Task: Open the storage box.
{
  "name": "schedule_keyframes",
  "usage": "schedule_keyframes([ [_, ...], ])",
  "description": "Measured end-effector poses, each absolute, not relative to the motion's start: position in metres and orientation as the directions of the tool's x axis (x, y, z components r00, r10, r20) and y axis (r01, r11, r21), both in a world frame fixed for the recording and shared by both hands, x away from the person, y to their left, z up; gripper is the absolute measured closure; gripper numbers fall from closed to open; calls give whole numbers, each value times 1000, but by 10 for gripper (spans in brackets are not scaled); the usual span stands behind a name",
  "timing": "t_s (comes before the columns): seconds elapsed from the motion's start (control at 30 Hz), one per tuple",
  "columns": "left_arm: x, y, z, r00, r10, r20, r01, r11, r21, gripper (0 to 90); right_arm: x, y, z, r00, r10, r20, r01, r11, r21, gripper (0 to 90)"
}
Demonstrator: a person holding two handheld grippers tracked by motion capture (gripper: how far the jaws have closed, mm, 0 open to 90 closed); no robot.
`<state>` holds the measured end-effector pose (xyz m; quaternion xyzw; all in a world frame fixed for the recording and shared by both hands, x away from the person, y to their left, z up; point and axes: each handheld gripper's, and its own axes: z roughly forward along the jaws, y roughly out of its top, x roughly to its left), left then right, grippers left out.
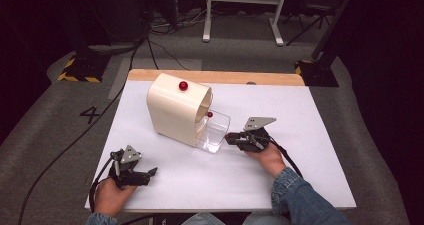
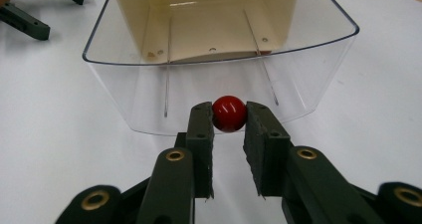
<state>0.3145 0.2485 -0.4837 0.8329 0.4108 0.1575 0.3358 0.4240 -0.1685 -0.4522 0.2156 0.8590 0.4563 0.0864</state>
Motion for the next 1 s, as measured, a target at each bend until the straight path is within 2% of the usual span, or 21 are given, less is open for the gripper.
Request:
schedule_keyframes([
  [0.37,314,248,-484,613,790,-13,578,-437,689,160,419,-181,-454,-886,458,66,309,479,822,732],
  [0.47,314,248,-484,613,790,-13,578,-437,689,159,419,-181,-458,-884,462,70,325,500,803,650],
  [0.67,314,248,-484,612,791,-15,579,-435,689,160,416,-185,-461,-883,466,59,323,511,797,582],
  [1.0,314,248,-484,612,791,-15,579,-435,690,160,407,-191,-442,-886,462,21,270,481,834,569],
])
